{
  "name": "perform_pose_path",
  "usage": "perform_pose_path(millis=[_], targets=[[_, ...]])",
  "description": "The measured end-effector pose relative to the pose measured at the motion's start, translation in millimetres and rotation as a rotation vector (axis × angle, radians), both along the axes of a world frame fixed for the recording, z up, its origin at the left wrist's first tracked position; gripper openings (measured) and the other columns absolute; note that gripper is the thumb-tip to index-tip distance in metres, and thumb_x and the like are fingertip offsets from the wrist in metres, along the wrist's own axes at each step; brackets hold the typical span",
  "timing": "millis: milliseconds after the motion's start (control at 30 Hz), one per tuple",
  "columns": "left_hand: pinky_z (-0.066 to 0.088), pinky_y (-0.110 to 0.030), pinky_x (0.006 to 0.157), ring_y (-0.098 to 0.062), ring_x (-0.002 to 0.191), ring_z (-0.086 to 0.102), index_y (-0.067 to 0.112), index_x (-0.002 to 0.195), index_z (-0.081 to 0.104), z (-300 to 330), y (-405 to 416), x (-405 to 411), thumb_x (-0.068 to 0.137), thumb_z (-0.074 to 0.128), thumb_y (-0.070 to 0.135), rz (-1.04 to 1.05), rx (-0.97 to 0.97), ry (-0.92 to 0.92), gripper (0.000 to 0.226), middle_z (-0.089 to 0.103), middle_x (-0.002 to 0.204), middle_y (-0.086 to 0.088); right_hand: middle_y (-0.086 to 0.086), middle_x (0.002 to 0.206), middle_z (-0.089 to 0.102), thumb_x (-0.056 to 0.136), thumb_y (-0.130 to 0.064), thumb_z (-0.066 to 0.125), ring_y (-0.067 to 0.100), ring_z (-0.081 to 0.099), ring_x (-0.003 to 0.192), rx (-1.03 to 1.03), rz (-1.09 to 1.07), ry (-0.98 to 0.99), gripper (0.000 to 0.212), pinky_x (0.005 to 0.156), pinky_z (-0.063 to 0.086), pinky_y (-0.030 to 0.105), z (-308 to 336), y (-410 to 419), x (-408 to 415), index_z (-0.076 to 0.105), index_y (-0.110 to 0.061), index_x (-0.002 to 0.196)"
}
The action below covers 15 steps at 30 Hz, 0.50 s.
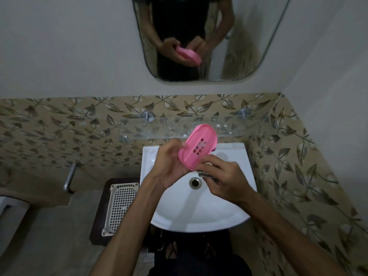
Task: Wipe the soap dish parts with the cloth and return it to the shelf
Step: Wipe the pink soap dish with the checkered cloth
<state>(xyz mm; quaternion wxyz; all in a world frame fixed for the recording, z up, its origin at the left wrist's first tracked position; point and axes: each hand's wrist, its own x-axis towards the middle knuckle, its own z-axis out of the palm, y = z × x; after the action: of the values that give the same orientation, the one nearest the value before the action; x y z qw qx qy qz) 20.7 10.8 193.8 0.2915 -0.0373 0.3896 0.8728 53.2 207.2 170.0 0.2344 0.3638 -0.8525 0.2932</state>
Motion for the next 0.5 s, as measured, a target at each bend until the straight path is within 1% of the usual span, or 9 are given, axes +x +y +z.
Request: perform_pose_path(millis=[67, 133, 167, 200, 267, 333, 400, 500], targets=[[0.04, -0.052, 0.108, -0.044, 0.128, 0.054, -0.007, 0.146, 0.051, 0.6, 4.6, -0.8, 0.091, 0.063, 0.027, -0.002, -0.02, -0.005, 0.065, 0.054, 0.142, -0.041, 0.007, 0.109, 0.078, 0.07, 0.009, 0.085, 0.026, 0.075, 0.075, 0.032, 0.024, -0.039, 0.036, 0.055, 0.057, 0.034, 2.3, 4.6, -3.7, 0.083, -0.008, 0.101], [0.051, -0.046, 0.098, -0.041, 0.12, 0.063, -0.005, 0.143, 0.053, -2.8, 12.6, 2.0, 0.093, 0.067, 0.029, 0.062, -0.04, -0.024, 0.063, 0.061, 0.134, -0.039, 0.004, 0.109, 0.078, 0.076, 0.007, 0.08, 0.022, 0.075, 0.082, -0.055, 0.027, -0.124, 0.03, 0.062, 0.06, 0.035, 1.1, -0.5, 0.4, 0.083, -0.009, 0.101], [0.054, -0.045, 0.096, -0.041, 0.117, 0.066, -0.004, 0.142, 0.055, -5.7, 15.6, 4.4, 0.093, 0.067, 0.03, 0.101, -0.015, -0.032, 0.061, 0.063, 0.132, -0.037, 0.004, 0.108, 0.077, 0.08, 0.007, 0.078, 0.021, 0.075, 0.086, -0.131, 0.023, -0.173, 0.026, 0.068, 0.06, 0.036, -0.8, -4.2, 3.5, 0.082, -0.008, 0.101], [0.054, -0.045, 0.096, -0.041, 0.114, 0.066, -0.004, 0.14, 0.059, -8.1, 17.8, 6.8, 0.094, 0.066, 0.031, 0.131, 0.023, -0.036, 0.058, 0.063, 0.132, -0.037, 0.004, 0.106, 0.077, 0.082, 0.006, 0.076, 0.02, 0.074, 0.089, -0.204, 0.018, -0.217, 0.023, 0.072, 0.06, 0.037, -2.9, -7.0, 5.8, 0.082, -0.007, 0.101], [0.052, -0.046, 0.099, -0.042, 0.11, 0.067, -0.004, 0.134, 0.066, -10.7, 19.3, 10.8, 0.094, 0.063, 0.031, 0.163, 0.08, -0.035, 0.053, 0.062, 0.134, -0.037, 0.005, 0.105, 0.078, 0.084, 0.008, 0.074, 0.02, 0.074, 0.094, -0.279, -0.011, -0.248, 0.024, 0.079, 0.061, 0.039, -6.5, -9.8, 8.8, 0.082, -0.004, 0.102], [0.049, -0.046, 0.102, -0.041, 0.112, 0.065, -0.005, 0.136, 0.063, -10.8, 21.2, 10.9, 0.095, 0.059, 0.032, 0.178, 0.09, -0.02, 0.056, 0.06, 0.138, -0.036, 0.006, 0.105, 0.08, 0.081, 0.012, 0.072, 0.02, 0.077, 0.098, -0.323, -0.094, -0.235, 0.028, 0.084, 0.062, 0.042, -8.2, -9.4, 7.5, 0.083, -0.003, 0.102], [0.052, -0.046, 0.102, -0.041, 0.114, 0.065, -0.006, 0.142, 0.056, -10.6, 23.1, 9.9, 0.095, 0.058, 0.032, 0.185, 0.055, -0.002, 0.06, 0.06, 0.14, -0.034, 0.006, 0.103, 0.081, 0.077, 0.015, 0.072, 0.019, 0.077, 0.098, -0.353, -0.171, -0.225, 0.032, 0.084, 0.063, 0.042, -9.0, -12.2, 9.0, 0.083, -0.004, 0.1], [0.054, -0.048, 0.103, -0.043, 0.115, 0.067, -0.003, 0.139, 0.058, -11.4, 22.6, 8.6, 0.092, 0.061, 0.033, 0.193, -0.002, -0.001, 0.059, 0.062, 0.138, -0.033, 0.002, 0.1, 0.081, 0.074, 0.017, 0.07, 0.015, 0.076, 0.091, -0.343, -0.137, -0.218, 0.038, 0.08, 0.062, 0.036, -10.6, -16.6, 11.4, 0.083, -0.007, 0.1]])
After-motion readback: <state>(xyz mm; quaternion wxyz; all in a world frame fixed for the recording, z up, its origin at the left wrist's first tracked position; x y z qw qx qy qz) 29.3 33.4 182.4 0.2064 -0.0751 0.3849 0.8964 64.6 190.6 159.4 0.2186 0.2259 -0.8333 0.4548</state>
